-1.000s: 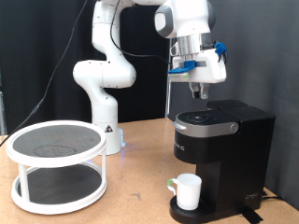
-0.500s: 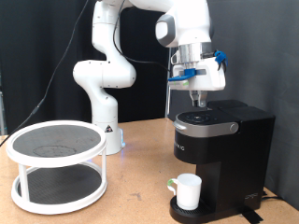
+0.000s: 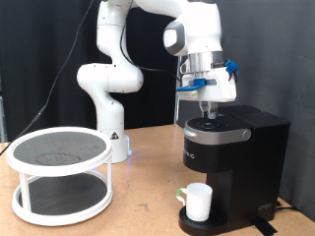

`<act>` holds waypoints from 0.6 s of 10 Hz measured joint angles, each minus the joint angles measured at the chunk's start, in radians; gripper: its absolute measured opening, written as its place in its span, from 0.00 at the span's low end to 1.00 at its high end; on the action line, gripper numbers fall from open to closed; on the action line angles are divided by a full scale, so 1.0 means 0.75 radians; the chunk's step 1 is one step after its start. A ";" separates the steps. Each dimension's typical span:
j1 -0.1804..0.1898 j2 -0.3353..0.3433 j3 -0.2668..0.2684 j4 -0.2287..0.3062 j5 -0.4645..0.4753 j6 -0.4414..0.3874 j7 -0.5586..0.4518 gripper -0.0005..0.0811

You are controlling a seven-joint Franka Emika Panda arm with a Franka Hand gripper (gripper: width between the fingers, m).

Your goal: Make a cup of coffee with the keurig machine

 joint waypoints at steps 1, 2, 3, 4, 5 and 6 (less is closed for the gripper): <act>0.000 0.006 0.000 0.000 -0.001 0.003 0.001 0.01; 0.000 0.013 0.000 0.000 -0.003 0.005 0.002 0.01; 0.000 0.020 0.000 0.000 -0.006 0.006 0.003 0.01; 0.000 0.026 0.000 0.000 -0.015 0.006 0.009 0.01; 0.000 0.030 0.000 0.000 -0.026 0.006 0.020 0.01; -0.001 0.030 0.000 0.000 -0.031 0.007 0.026 0.01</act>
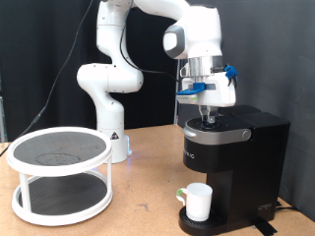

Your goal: Make a cup of coffee with the keurig machine

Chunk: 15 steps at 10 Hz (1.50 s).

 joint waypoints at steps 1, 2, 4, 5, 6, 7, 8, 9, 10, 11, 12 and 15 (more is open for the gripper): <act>0.000 0.000 0.000 0.000 -0.001 0.000 0.003 0.01; 0.000 0.002 -0.001 0.000 -0.001 0.000 0.004 0.01; 0.000 0.006 -0.002 0.001 -0.001 0.000 0.004 0.01; 0.000 0.009 -0.004 0.004 -0.001 -0.002 0.004 0.01; -0.001 0.017 -0.006 0.011 0.000 -0.007 0.004 0.01; -0.001 0.026 -0.009 0.022 0.003 -0.019 0.004 0.01; -0.002 0.038 -0.013 0.037 0.012 -0.042 0.004 0.01; -0.002 0.054 -0.018 0.056 0.022 -0.070 0.004 0.01; -0.002 0.072 -0.025 0.078 0.036 -0.105 0.004 0.01; -0.003 0.091 -0.032 0.103 0.054 -0.144 -0.003 0.01; -0.003 0.111 -0.040 0.128 0.079 -0.186 -0.017 0.01; -0.003 0.143 -0.051 0.168 0.101 -0.249 -0.041 0.01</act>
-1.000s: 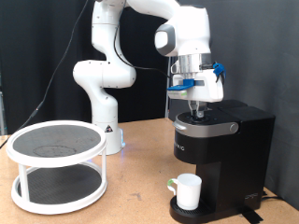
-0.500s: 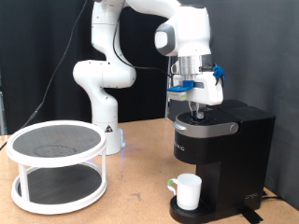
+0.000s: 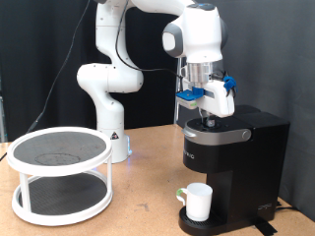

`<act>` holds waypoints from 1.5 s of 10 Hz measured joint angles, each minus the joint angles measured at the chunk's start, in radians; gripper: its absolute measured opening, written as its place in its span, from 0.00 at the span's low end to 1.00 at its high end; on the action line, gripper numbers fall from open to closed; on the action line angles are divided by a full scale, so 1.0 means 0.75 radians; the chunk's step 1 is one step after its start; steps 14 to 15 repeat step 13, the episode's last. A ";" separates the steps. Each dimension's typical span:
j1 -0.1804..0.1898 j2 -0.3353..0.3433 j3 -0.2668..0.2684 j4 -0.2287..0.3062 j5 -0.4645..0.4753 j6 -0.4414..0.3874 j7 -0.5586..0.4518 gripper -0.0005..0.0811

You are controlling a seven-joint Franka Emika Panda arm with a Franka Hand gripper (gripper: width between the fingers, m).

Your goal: Make a cup of coffee with the keurig machine

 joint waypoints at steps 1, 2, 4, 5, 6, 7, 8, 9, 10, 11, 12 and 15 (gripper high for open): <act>0.000 0.002 -0.001 0.002 0.000 -0.002 0.000 0.01; 0.000 0.002 -0.001 0.003 0.000 -0.003 0.000 0.01; 0.000 0.003 -0.002 0.004 0.011 -0.006 -0.004 0.01; 0.000 0.003 -0.004 0.004 0.030 -0.006 -0.023 0.01; 0.000 0.002 -0.005 0.003 0.057 -0.005 -0.050 0.01; 0.000 -0.002 -0.005 -0.001 0.087 -0.001 -0.077 0.01; 0.000 -0.012 -0.005 -0.011 0.123 0.005 -0.109 0.01; 0.000 -0.028 -0.005 -0.027 0.172 0.012 -0.150 0.01; 0.000 -0.051 -0.007 -0.047 0.222 0.016 -0.191 0.01; 0.000 -0.080 -0.012 -0.066 0.270 0.021 -0.229 0.01; 0.000 -0.115 -0.017 -0.084 0.310 0.021 -0.252 0.01; 0.000 -0.151 -0.025 -0.096 0.343 0.007 -0.256 0.01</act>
